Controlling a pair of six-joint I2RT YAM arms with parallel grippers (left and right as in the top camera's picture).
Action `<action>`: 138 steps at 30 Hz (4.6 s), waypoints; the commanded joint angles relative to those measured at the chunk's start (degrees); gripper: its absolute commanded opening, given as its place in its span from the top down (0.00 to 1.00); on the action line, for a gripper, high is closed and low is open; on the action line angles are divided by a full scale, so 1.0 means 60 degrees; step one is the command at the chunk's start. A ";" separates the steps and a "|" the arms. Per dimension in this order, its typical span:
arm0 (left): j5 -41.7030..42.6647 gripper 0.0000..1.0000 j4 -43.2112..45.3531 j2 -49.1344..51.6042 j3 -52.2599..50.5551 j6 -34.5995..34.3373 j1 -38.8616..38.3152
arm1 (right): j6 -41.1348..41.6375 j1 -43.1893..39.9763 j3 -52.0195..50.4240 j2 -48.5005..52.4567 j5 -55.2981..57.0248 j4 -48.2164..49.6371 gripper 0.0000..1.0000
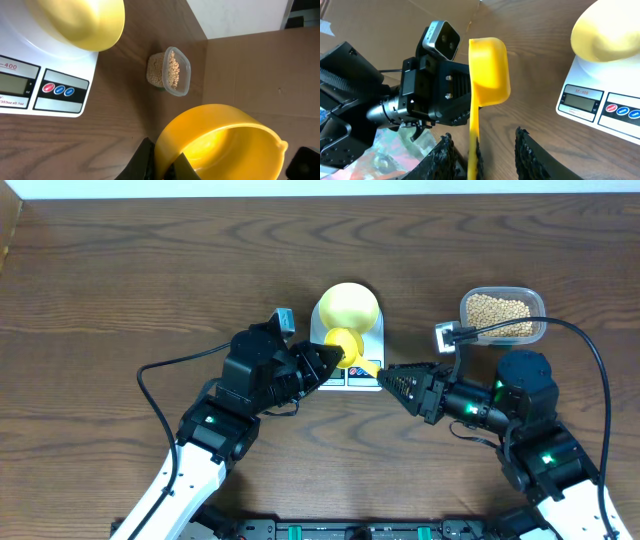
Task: Scoop item into bowl and weigh 50g on scale
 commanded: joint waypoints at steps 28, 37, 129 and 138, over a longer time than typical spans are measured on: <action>-0.0033 0.93 0.0055 0.0000 0.0102 -0.0725 0.0022 | 0.0903 0.0040 0.0178 0.0066 0.0047 0.0477 0.73; -0.0095 0.92 0.0051 0.0000 0.0102 -0.0729 0.0022 | 0.1042 0.0277 0.0178 0.0066 0.0058 0.0710 0.73; -0.4131 0.34 -0.8029 0.0084 0.3883 0.5967 0.0022 | -0.3162 -0.2554 0.4816 0.1643 0.4262 -0.6645 0.99; -0.3916 0.56 -0.7960 0.0138 0.3883 0.5759 0.0022 | -0.3530 -0.2550 0.4816 0.1242 0.4368 -0.6175 0.99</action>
